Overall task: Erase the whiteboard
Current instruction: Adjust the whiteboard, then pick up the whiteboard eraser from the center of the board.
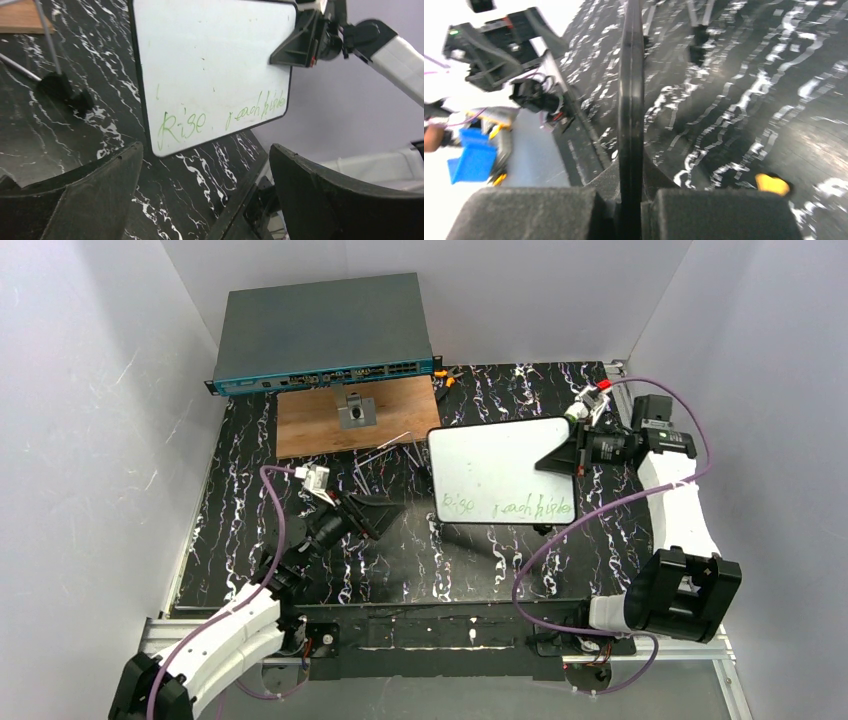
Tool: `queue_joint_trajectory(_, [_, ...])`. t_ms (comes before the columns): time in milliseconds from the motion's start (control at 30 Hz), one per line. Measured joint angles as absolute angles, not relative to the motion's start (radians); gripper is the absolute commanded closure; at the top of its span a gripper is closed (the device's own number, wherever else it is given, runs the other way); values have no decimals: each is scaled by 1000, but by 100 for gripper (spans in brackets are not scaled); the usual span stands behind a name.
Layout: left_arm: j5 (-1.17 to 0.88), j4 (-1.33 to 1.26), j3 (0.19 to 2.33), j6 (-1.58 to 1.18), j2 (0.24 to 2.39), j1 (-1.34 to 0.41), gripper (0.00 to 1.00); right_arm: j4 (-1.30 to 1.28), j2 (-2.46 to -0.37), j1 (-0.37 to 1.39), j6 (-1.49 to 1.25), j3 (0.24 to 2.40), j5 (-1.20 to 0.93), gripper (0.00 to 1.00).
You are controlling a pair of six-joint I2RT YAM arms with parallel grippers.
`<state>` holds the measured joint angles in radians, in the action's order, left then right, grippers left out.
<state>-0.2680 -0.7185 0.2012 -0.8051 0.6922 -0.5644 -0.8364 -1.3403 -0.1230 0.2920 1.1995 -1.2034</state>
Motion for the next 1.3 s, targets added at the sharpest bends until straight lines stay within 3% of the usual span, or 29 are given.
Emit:
queue_joint_trajectory(200, [-226, -562, 310, -786, 768, -566, 2, -735, -1323, -273, 223, 1180, -1105, 99])
queue_joint_trajectory(567, [-50, -144, 938, -901, 1430, -898, 2, -532, -1345, -344, 91, 1180, -929, 99])
queue_joint_trajectory(900, [200, 452, 1728, -1091, 2034, -1087, 18, -438, -1340, -386, 35, 1129, -875, 99])
queue_joint_trajectory(1133, [257, 618, 1995, -1108, 2273, -1103, 26, -433, -1340, -412, 29, 1129, -867, 99])
queue_joint_trajectory(1300, [263, 632, 2135, -1097, 2391, -1103, 38, -429, -1340, -426, 29, 1129, -875, 99])
